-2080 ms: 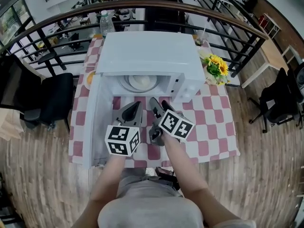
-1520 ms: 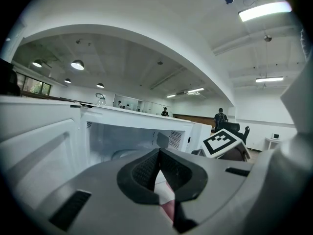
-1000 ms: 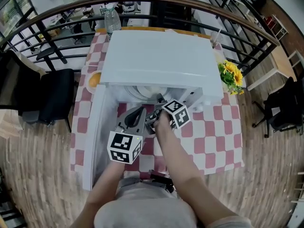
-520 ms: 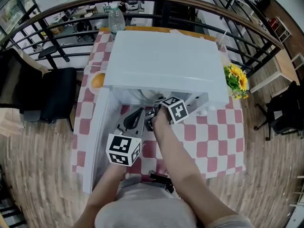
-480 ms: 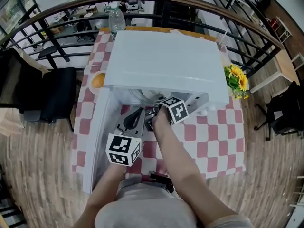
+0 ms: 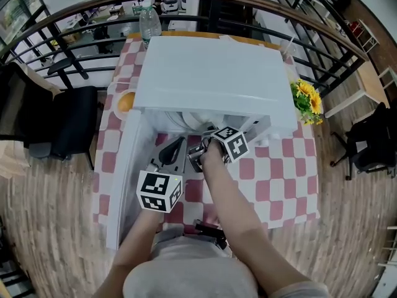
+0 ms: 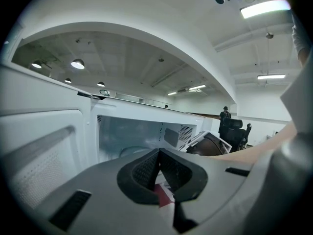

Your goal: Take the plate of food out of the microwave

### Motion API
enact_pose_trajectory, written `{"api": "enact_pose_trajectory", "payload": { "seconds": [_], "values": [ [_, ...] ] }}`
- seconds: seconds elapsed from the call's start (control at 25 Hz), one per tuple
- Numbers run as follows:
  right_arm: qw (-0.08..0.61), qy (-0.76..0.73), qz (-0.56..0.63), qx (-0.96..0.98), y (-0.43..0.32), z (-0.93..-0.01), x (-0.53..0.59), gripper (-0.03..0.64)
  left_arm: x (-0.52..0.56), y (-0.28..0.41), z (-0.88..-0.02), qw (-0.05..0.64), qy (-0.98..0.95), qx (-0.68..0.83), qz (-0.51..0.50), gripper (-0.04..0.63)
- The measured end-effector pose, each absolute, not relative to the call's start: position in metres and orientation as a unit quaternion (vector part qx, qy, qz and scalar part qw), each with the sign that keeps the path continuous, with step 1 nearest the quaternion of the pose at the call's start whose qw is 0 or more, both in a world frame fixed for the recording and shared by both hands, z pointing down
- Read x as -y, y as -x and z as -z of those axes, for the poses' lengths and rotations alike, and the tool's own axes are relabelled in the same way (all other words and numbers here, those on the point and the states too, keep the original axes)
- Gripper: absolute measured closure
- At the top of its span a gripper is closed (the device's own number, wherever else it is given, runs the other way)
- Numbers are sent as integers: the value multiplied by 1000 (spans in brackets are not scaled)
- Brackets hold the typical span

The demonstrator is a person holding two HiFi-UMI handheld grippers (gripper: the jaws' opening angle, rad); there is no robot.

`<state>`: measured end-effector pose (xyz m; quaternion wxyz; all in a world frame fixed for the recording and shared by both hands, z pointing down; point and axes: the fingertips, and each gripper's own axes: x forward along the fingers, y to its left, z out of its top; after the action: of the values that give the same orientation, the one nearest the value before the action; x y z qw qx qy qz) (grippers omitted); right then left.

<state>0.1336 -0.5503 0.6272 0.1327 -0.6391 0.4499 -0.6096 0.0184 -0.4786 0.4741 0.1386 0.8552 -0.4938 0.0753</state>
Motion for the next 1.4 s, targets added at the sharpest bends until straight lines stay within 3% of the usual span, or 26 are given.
{"api": "enact_pose_trajectory", "payload": {
  "seconds": [0.32, 0.76, 0.8, 0.88, 1.4],
  "values": [
    [142, 628, 613, -459, -134, -622, 544, 439, 477, -16, -476, 137, -853, 497, -78, 594],
    [103, 625, 590, -501, -127, -611, 543, 478, 475, -17, -475, 134, -855, 494, -81, 594],
    [99, 627, 583, -507, -127, -608, 544, 516, 475, -17, -476, 134, -855, 494, -81, 594],
    [100, 626, 581, -511, -126, -606, 545, 525, 475, -18, -476, 136, -855, 494, -80, 594],
    [281, 524, 623, -508, -126, -607, 545, 580, 473, -20, -475, 141, -857, 490, -79, 594]
  ]
}}
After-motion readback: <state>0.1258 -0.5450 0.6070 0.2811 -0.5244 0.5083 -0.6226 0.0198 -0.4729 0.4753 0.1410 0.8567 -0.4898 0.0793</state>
